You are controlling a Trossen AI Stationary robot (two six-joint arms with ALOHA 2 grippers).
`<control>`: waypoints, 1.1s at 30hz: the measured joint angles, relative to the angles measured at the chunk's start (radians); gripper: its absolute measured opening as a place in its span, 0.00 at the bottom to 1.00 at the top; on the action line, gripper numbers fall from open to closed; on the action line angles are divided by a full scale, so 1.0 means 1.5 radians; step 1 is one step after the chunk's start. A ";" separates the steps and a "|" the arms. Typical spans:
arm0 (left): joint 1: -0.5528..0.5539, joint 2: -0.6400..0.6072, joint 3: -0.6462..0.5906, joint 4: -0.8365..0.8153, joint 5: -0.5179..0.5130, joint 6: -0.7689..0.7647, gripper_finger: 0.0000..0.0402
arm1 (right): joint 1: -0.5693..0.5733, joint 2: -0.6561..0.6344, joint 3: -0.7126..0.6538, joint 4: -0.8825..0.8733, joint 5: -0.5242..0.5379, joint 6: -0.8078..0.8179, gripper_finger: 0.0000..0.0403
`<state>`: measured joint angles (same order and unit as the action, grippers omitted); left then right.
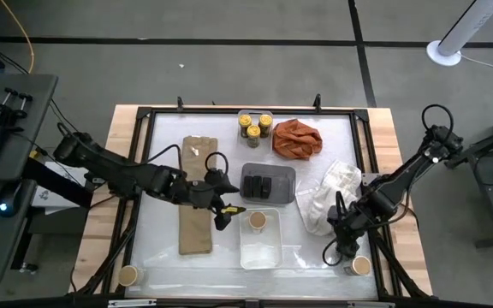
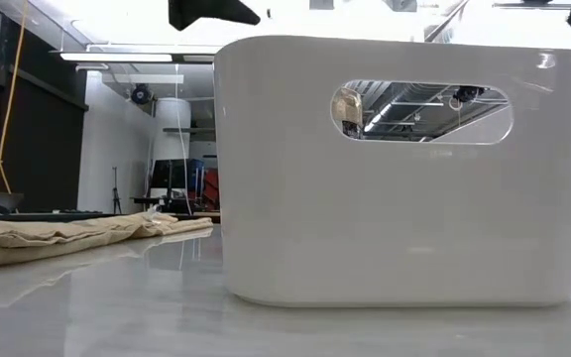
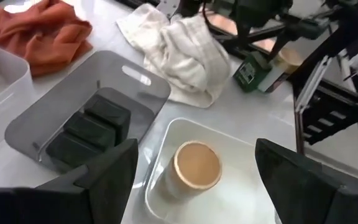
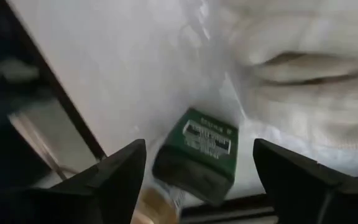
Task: Sort spices by type
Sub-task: Put the black seasoning can into the black bin
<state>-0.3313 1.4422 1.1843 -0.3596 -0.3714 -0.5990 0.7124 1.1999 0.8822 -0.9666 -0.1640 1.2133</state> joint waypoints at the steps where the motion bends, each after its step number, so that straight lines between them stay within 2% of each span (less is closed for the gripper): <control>1: 0.000 0.000 0.000 0.002 -0.001 0.003 0.77 | 0.004 0.000 0.000 -0.001 -0.007 -0.024 0.73; 9: 0.000 0.000 0.000 -0.008 -0.003 0.004 0.77 | 0.040 0.011 0.000 -0.012 -0.007 -0.189 0.73; 16: 0.000 0.000 0.000 -0.009 -0.008 -0.002 0.77 | 0.068 0.074 0.000 -0.006 -0.020 -0.304 0.73; 23: 0.000 0.001 0.000 -0.011 -0.015 -0.001 0.77 | 0.071 0.113 0.003 -0.001 -0.033 -0.336 0.73; 33: 0.002 0.001 0.000 -0.017 -0.020 0.000 0.77 | 0.062 0.114 0.003 -0.003 0.019 -0.345 0.73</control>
<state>-0.3286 1.4433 1.1843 -0.3850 -0.4009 -0.5995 0.8057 1.3708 0.8861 -0.9709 -0.1354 0.6958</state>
